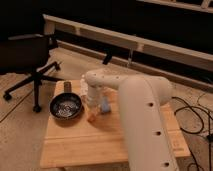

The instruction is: Place the pepper in the ceramic bowl

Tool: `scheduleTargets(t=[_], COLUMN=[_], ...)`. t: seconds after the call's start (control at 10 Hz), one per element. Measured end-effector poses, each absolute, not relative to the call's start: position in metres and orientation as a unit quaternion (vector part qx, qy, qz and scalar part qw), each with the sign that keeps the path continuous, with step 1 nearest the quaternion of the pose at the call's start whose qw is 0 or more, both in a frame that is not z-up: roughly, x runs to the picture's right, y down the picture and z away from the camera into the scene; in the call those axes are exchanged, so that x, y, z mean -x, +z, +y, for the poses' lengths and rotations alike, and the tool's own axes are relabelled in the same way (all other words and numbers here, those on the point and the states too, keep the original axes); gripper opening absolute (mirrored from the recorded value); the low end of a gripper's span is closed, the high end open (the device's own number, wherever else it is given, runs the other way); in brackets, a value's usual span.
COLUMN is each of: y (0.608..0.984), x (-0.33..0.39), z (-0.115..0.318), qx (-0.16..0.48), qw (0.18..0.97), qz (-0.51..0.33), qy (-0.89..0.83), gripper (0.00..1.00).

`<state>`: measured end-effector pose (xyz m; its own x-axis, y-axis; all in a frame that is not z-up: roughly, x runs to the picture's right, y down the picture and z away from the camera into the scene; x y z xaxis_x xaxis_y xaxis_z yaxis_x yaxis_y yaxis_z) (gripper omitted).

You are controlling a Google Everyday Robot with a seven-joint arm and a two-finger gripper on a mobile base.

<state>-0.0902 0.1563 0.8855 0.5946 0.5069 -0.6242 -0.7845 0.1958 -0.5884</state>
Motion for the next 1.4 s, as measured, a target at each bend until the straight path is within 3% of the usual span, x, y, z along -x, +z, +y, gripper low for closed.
scheduleTargets(t=[0.2,0.5,1.0,1.2,1.4], y=[0.884,0.871,0.771,0.741,0.734], x=[0.089,0.084,0.058,0.073,0.121], z=[0.145,0.100,-0.014,-0.035,-0.041], qx=[0.459,0.412,0.255,0.234,0.253], qw=[0.761,0.770,0.816,0.836,0.856], qz=[0.142,0.114,0.074,0.059,0.027], qy=[0.437,0.473,0.514,0.492,0.451], gripper=[0.00,0.00,0.00,0.00,0.00])
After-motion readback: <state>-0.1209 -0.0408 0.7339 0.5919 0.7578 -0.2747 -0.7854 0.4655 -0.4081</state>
